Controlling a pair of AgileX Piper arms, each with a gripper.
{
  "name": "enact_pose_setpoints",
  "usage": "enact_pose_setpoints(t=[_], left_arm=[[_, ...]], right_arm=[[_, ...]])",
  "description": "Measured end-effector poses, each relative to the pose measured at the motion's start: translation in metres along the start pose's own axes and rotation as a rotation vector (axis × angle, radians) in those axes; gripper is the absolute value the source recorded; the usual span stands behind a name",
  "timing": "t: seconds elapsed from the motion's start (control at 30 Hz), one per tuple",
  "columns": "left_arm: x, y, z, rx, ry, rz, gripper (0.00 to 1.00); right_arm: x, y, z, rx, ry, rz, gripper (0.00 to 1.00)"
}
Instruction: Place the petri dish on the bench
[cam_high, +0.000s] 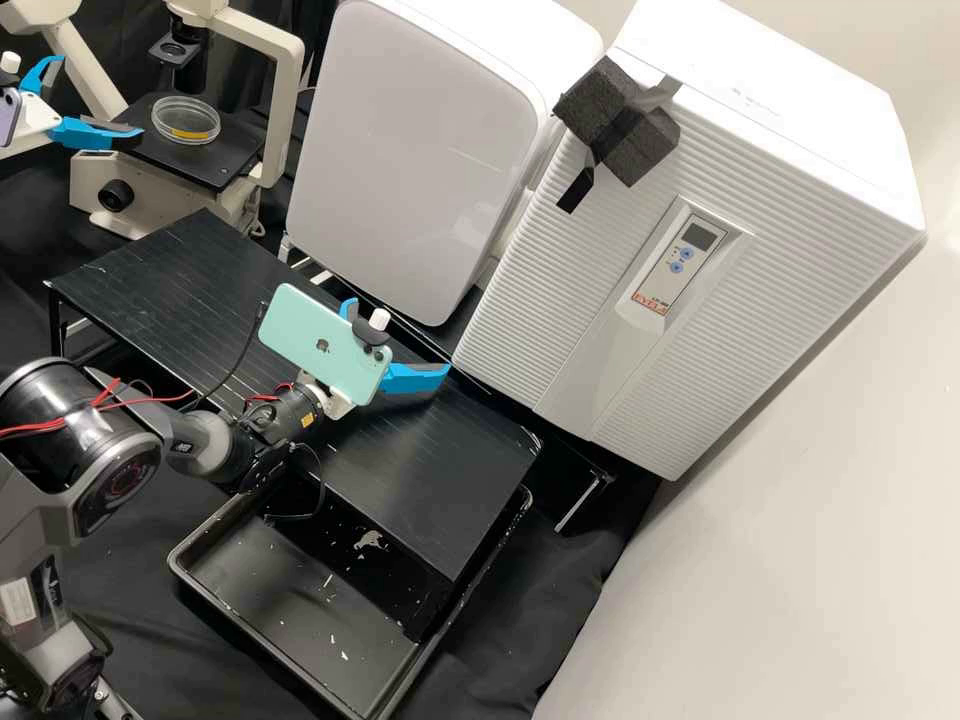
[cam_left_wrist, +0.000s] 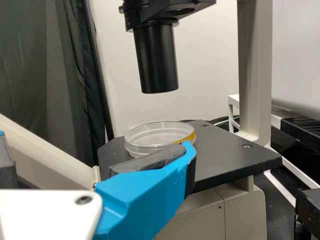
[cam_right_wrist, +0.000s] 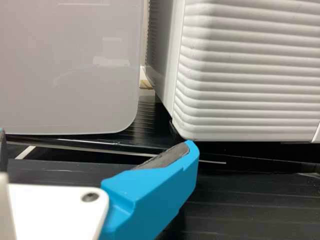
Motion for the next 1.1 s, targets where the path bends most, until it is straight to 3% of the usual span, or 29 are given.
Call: enact_pose_setpoints(t=[0.37, 0.7, 0.93, 1.1], left_arm=[[0.000, 0.000, 0.002, 0.000, -0.006, -0.001, 1.00], [-0.002, 0.001, 0.025, 0.028, -0.112, 0.000, 1.00], [0.018, 0.016, 0.025, 0.032, -0.103, 0.064, 1.00], [0.033, 0.016, 0.017, 0.035, -0.075, 0.055, 1.00]], right_arm=[[0.000, 0.000, 0.000, 0.000, 0.000, 0.000, 1.00], [0.000, 0.000, 0.000, 0.000, 0.000, 0.000, 1.00], [0.000, 0.000, 0.000, 0.000, 0.000, 0.000, 1.00], [0.000, 0.000, 0.000, 0.000, 0.000, 0.000, 1.00]])
